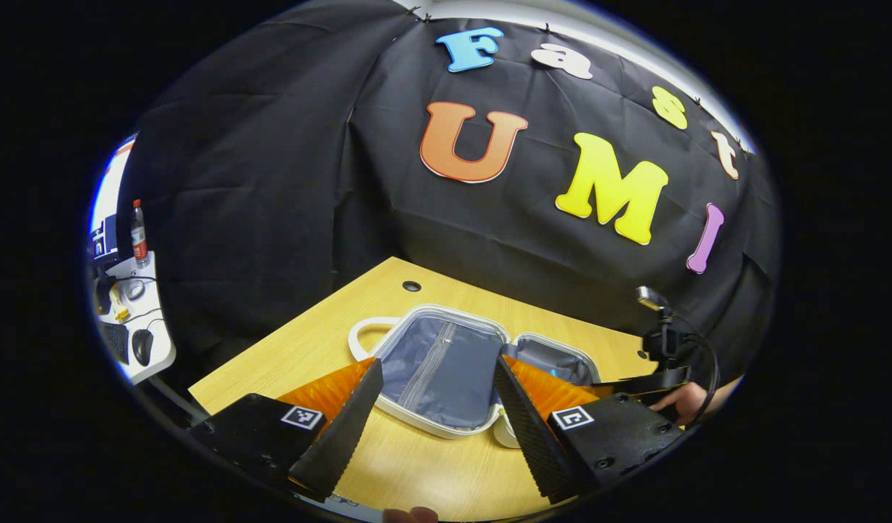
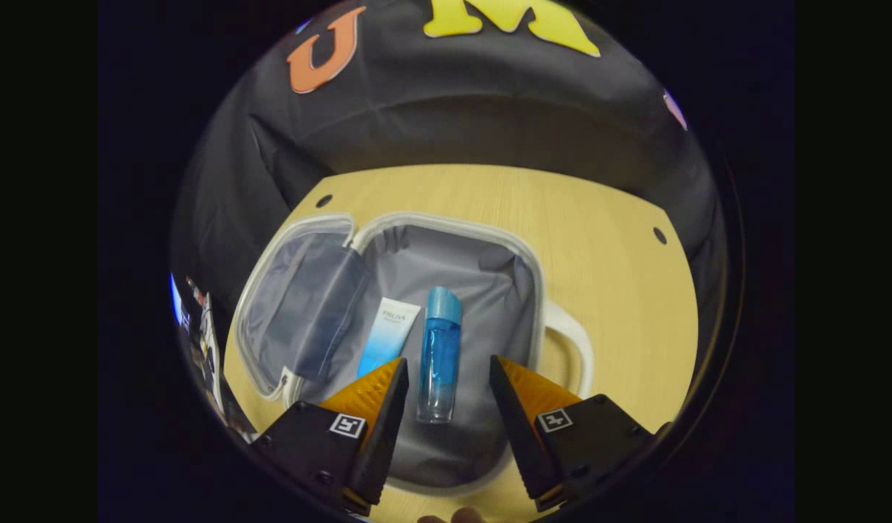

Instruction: First open the suitcase, pack the skin care products into it, and then close the suitcase.

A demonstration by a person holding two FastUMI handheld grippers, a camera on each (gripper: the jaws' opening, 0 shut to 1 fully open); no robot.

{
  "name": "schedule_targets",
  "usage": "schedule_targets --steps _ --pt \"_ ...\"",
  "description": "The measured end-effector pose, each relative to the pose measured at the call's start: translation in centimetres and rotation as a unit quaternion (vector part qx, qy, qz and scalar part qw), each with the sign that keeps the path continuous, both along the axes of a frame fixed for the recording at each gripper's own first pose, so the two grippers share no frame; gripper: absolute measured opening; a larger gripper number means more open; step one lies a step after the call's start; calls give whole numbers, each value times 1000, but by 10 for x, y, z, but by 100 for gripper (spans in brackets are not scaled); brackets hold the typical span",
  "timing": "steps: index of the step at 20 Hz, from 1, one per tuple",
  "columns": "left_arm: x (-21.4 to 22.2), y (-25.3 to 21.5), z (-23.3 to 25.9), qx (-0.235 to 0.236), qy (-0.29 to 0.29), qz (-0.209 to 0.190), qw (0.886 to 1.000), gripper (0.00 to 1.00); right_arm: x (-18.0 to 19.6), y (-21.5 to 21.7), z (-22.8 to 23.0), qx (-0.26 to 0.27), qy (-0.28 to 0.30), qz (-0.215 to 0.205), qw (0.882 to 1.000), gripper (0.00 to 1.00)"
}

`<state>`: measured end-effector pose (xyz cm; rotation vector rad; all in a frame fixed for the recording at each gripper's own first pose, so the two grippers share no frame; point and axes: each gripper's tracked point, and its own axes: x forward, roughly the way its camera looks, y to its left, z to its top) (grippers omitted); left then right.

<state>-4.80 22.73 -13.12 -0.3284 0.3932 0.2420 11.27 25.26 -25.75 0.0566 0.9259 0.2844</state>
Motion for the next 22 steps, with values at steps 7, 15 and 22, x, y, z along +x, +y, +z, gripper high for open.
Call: schedule_targets --steps 7,15,22 --pt "30 74 -61 -105 2 4 994 98 -39 -18 83 -25 -120 96 988 70" --pt "103 126 -135 -287 -4 23 958 97 -59 -43 112 -101 -175 153 967 74" --pt "144 133 -183 -396 19 62 916 76 -77 -34 115 -103 -179 188 960 78"
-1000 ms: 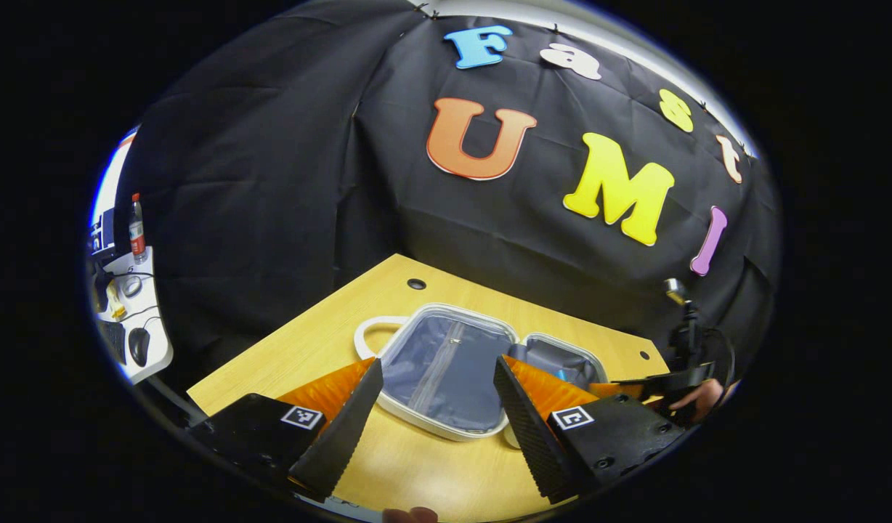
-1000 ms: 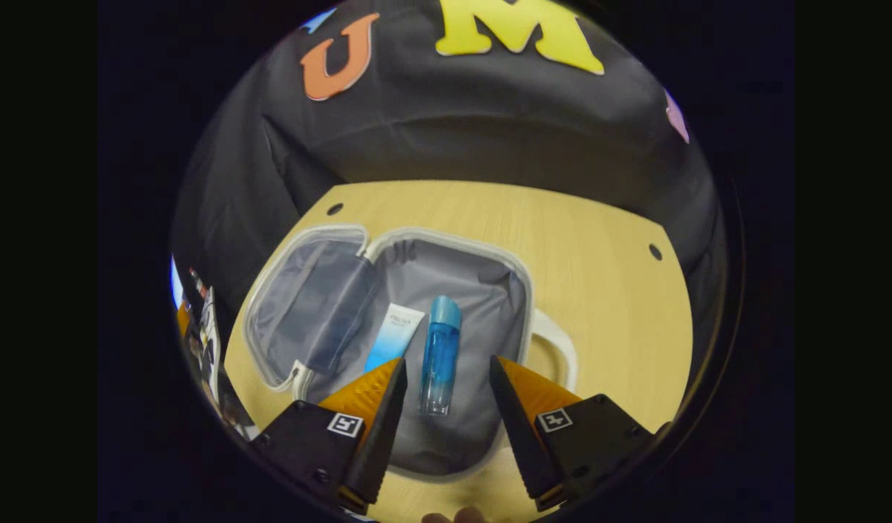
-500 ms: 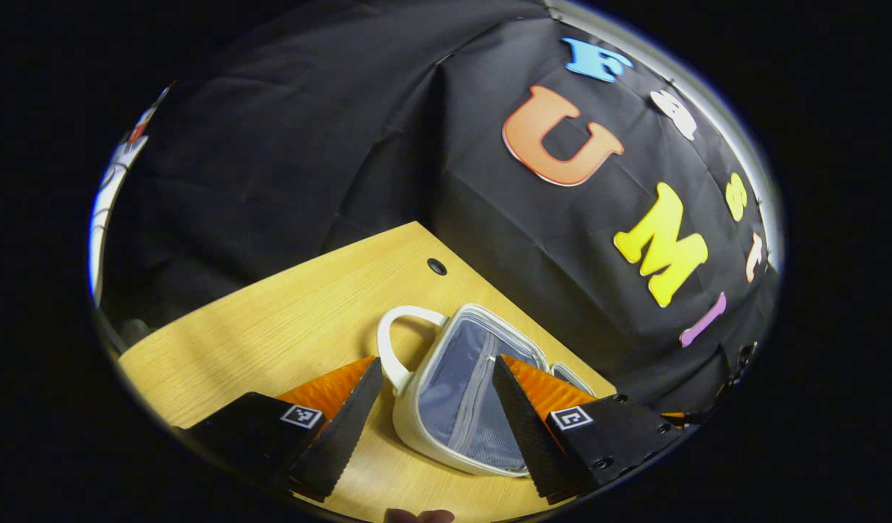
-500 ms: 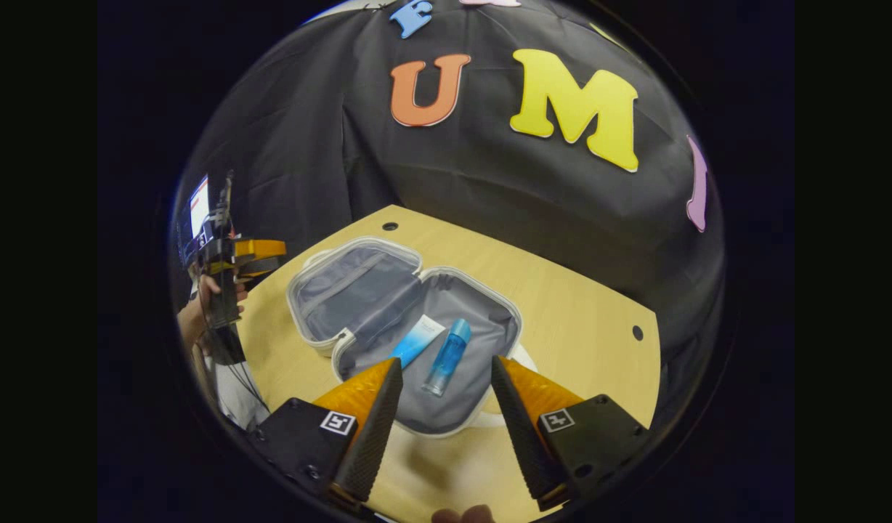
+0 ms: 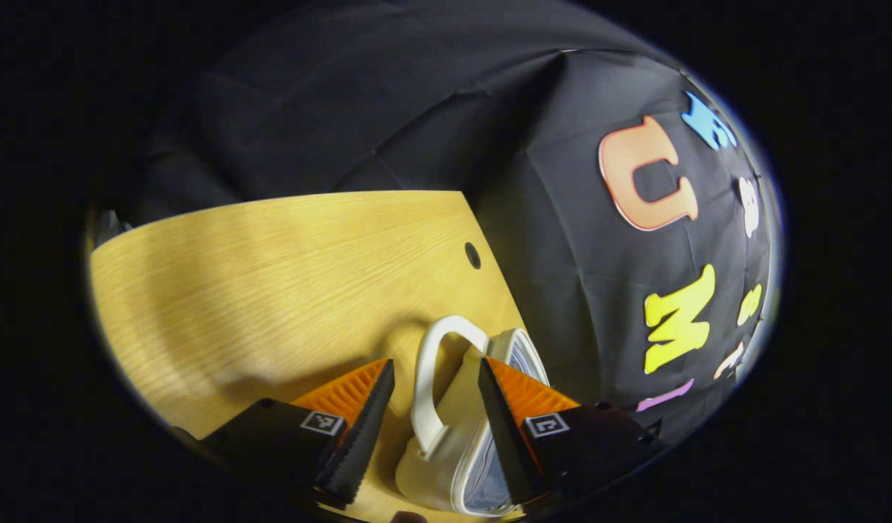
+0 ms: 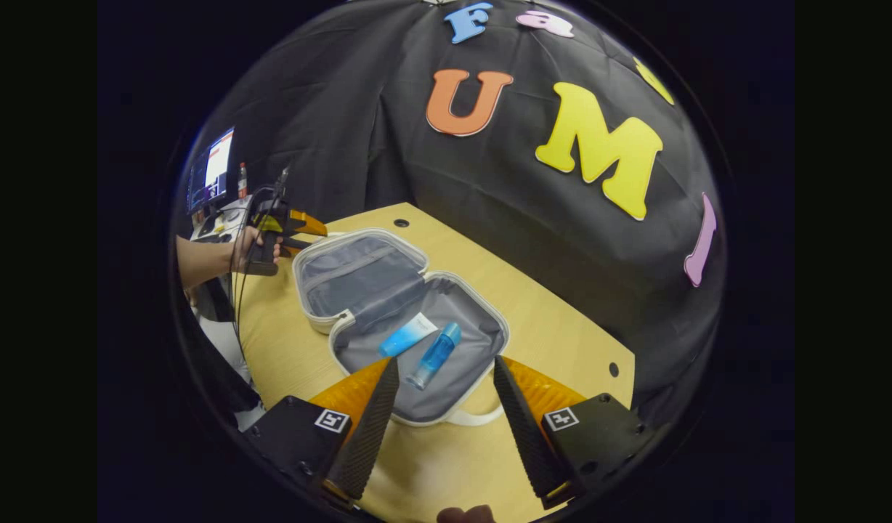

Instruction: First open the suitcase, pack the skin care products into it, and then close the suitcase.

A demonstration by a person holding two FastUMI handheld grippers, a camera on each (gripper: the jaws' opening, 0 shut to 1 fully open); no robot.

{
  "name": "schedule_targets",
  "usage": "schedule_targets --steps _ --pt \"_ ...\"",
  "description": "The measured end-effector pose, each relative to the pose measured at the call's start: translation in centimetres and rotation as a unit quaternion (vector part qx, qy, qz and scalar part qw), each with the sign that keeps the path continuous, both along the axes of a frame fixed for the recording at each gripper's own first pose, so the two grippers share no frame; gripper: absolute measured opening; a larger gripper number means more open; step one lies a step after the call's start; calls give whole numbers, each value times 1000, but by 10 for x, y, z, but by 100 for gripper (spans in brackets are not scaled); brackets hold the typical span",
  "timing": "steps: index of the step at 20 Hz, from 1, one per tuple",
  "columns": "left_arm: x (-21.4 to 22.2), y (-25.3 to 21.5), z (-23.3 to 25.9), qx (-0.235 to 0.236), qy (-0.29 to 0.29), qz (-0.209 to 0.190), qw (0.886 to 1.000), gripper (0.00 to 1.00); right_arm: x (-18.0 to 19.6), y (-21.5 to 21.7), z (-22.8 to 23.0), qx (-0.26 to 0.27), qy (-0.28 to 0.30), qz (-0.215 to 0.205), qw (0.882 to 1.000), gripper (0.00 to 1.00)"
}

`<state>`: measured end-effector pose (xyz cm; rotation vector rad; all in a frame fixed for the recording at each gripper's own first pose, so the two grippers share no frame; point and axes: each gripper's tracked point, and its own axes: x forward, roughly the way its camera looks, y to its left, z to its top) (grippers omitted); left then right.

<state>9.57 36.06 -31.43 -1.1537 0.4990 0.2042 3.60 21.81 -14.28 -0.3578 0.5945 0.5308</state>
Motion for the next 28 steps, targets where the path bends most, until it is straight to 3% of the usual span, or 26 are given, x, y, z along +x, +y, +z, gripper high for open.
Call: schedule_targets --steps 1,2,3,4,5,6,9,12,16,18,24,28 --pt "3 -1 -1 -13 1 3 1000 64 0 -2 -1 -1 1 -3 1000 78" --pt "9 -3 1 -25 -4 8 1000 71 0 -5 -2 1 2 -7 1000 78" --pt "10 1 1 -26 1 18 999 44 -1 -6 -2 6 5 -14 1000 79" --pt "12 2 -1 -24 5 24 999 36 -2 -9 -3 12 7 -19 1000 79" --pt "11 3 4 -24 6 25 999 7 -3 -11 -2 18 8 -25 1000 78" --pt "13 -1 14 -18 4 23 1000 18 -3 -14 -1 25 7 -30 999 79" --pt "16 -7 70 23 -28 5 999 8 -6 -23 10 50 -2 -44 998 79" --pt "20 -31 151 62 -79 -25 995 8 -9 -27 29 77 -28 -53 995 78" --pt "28 -124 240 173 -128 -104 971 7 -15 -49 48 96 -66 -85 990 78" --pt "26 -172 269 204 -140 -130 960 8 -17 -68 48 109 -63 -112 986 78" --pt "20 -307 272 320 -145 -206 913 8 -27 -150 54 114 -77 -189 972 78" --pt "24 -374 232 333 -135 -257 897 8 -39 -214 49 120 -79 -246 958 79"
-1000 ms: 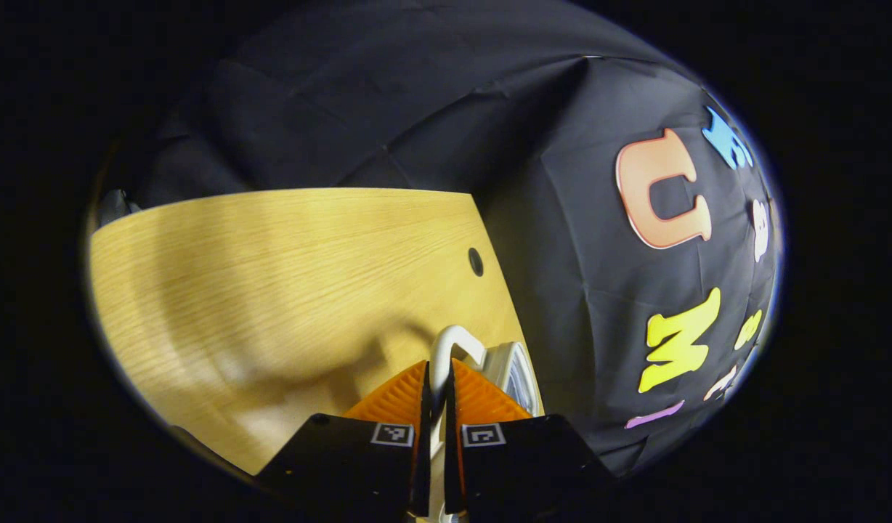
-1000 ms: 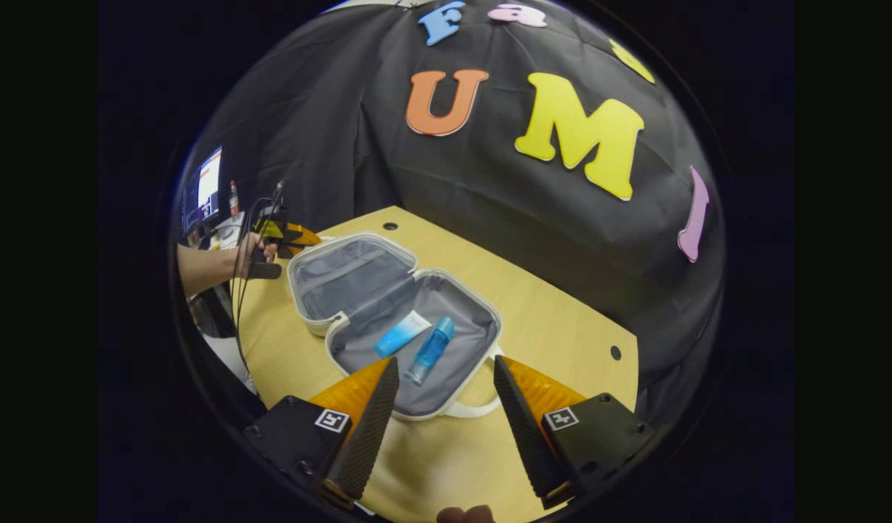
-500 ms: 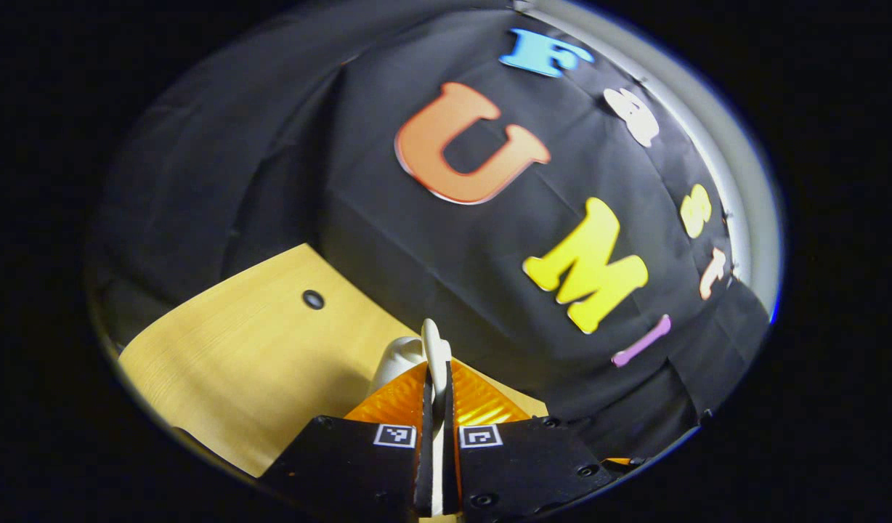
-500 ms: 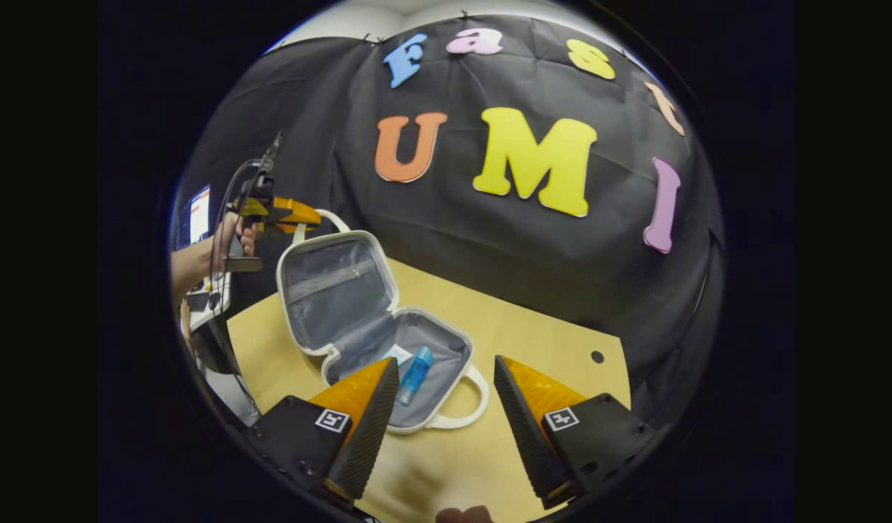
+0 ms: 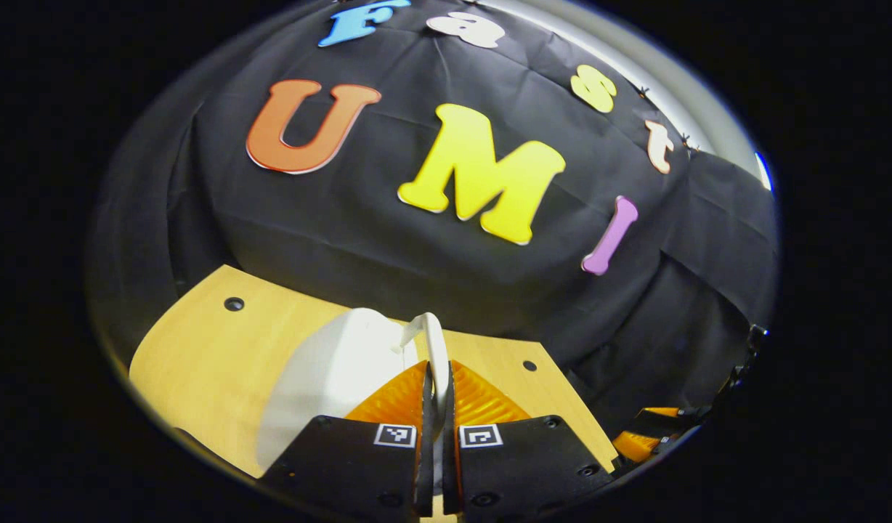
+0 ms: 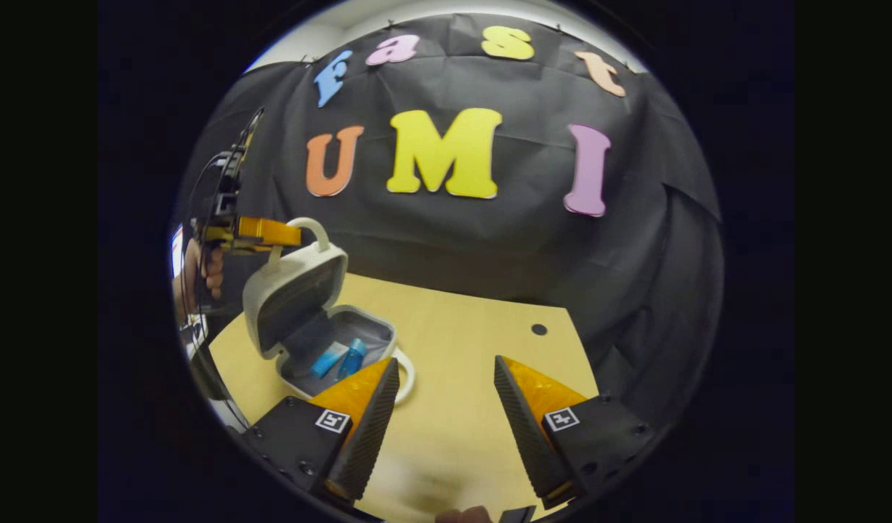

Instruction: First open the suitcase, pack the skin care products into it, and then close the suitcase.

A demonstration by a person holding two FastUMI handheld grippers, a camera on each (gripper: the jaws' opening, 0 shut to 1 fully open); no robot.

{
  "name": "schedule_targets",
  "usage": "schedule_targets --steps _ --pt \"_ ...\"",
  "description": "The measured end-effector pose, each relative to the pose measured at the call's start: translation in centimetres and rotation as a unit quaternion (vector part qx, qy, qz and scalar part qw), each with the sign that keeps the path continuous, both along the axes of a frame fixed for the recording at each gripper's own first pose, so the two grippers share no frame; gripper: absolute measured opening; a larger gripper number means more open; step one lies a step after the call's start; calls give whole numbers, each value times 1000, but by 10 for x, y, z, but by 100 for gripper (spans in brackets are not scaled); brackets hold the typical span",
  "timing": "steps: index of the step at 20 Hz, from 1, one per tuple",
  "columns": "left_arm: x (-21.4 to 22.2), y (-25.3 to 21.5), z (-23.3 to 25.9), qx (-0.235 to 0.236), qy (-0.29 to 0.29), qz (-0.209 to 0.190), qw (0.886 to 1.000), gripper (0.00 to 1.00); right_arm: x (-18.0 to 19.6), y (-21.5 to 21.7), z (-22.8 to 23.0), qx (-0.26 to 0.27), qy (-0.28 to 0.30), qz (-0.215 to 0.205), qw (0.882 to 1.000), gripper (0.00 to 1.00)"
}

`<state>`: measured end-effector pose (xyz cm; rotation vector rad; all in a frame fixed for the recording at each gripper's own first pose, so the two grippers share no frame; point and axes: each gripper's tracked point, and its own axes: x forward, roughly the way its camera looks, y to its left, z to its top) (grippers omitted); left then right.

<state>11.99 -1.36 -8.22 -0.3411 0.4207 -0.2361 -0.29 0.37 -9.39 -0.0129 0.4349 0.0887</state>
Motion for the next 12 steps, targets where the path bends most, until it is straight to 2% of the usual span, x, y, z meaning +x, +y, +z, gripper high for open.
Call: schedule_targets --steps 6,12 --pt "-6 -81 -58 52 38 -51 997 8 -16 -61 -12 -14 9 -32 999 78" --pt "-9 -128 -119 125 72 -81 986 8 -23 -102 -32 -27 32 -45 998 79"
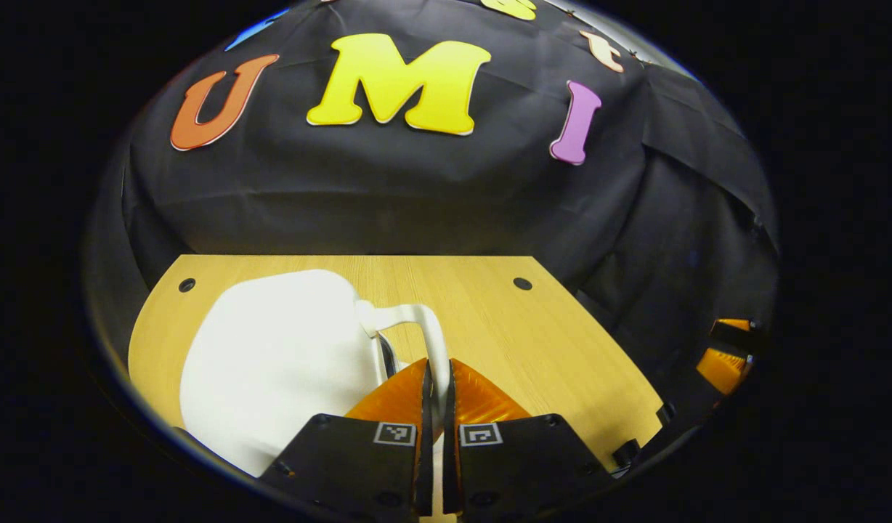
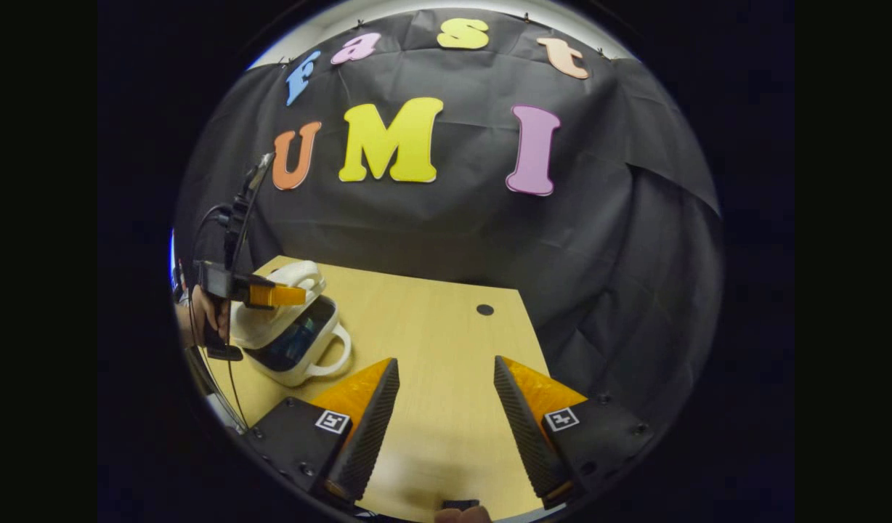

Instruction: First open the suitcase, pack the skin care products into it, and then close the suitcase.

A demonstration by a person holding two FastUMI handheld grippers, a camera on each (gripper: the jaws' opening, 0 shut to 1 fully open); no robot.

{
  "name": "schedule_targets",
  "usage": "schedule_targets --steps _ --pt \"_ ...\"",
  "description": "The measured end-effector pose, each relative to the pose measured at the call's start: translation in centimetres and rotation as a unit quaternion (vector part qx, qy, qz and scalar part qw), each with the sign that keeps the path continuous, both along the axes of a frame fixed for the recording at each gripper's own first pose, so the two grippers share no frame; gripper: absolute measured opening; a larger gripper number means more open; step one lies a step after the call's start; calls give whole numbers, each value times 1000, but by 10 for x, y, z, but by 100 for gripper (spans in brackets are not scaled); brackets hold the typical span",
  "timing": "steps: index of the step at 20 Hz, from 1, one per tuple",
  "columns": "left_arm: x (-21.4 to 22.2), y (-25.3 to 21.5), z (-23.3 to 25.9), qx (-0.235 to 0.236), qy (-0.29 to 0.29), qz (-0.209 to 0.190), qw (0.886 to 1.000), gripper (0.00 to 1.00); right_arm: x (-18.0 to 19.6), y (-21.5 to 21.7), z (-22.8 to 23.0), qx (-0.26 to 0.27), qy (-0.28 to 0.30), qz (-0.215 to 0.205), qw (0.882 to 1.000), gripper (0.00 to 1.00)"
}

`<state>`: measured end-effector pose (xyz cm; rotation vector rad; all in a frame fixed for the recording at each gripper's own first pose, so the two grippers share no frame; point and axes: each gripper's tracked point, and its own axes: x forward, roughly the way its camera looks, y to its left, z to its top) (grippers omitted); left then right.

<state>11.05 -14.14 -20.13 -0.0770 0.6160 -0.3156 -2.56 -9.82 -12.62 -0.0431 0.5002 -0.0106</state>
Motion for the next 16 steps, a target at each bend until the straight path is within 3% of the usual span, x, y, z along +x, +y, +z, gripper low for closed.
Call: schedule_targets --steps 10,14,15,16 --pt "-6 -26 -68 53 41 10 998 13 4 -26 -26 -1 36 -16 999 78" --pt "-8 -42 -66 10 45 12 999 30 10 -21 -22 -2 32 -9 999 79" --pt "-10 -42 -65 4 50 23 999 53 12 -19 -21 -2 29 -6 1000 79" --pt "-12 -43 -62 -3 49 30 998 45 15 -17 -18 -3 24 -3 1000 79"
